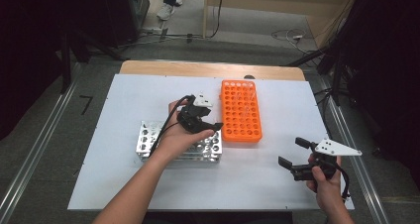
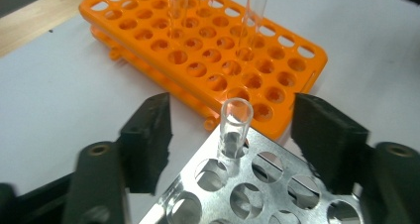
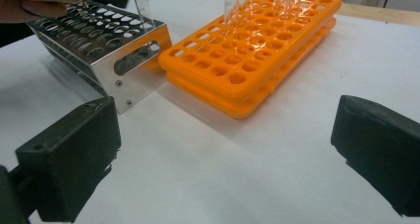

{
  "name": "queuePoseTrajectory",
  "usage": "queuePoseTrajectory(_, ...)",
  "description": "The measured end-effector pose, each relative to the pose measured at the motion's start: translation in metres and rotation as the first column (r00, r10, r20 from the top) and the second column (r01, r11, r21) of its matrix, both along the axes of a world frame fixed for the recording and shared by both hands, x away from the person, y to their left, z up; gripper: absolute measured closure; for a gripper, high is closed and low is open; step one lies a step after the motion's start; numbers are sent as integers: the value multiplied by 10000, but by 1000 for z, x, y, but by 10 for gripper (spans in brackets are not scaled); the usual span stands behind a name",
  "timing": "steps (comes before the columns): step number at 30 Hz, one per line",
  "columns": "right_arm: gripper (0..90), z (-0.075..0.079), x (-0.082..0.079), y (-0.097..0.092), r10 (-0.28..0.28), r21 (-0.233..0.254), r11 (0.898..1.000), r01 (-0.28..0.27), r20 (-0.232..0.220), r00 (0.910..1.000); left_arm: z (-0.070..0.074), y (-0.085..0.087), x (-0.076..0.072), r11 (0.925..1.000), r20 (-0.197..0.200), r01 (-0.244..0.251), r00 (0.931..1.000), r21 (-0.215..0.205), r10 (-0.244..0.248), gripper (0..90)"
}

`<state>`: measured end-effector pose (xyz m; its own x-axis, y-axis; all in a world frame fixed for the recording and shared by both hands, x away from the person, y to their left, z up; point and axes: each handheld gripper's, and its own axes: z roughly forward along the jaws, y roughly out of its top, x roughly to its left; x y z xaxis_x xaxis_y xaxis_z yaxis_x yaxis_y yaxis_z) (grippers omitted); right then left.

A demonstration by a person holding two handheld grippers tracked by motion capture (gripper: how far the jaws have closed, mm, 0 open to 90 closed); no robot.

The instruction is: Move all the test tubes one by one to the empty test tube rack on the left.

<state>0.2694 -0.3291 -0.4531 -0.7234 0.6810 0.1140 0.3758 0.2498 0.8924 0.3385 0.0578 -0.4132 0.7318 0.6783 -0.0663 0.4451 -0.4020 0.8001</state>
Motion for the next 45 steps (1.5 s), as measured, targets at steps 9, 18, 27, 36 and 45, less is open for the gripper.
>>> queuePoseTrajectory(9,0,3,3,6,-94,-129,9999,95,70,9999,4,30,-33,9957,286,61,9996,-927,-34,75)
queuePoseTrajectory(18,0,11,14,18,-184,-106,9998,184,80,9998,0,58,-63,9851,489,-216,9983,-1708,303,0)
queuePoseTrajectory(27,0,21,34,31,-60,-90,9999,61,92,9999,-8,83,-91,9735,775,-592,9939,-2209,780,0)
queuePoseTrajectory(36,25,22,60,50,268,12,9996,-268,-118,9996,-18,109,-115,9501,1226,-1076,9812,-2929,1489,0)
queuePoseTrajectory(45,134,12,89,74,268,124,9996,-261,-580,9980,-31,129,-129,9366,1321,-1433,9721,-3198,1939,0)
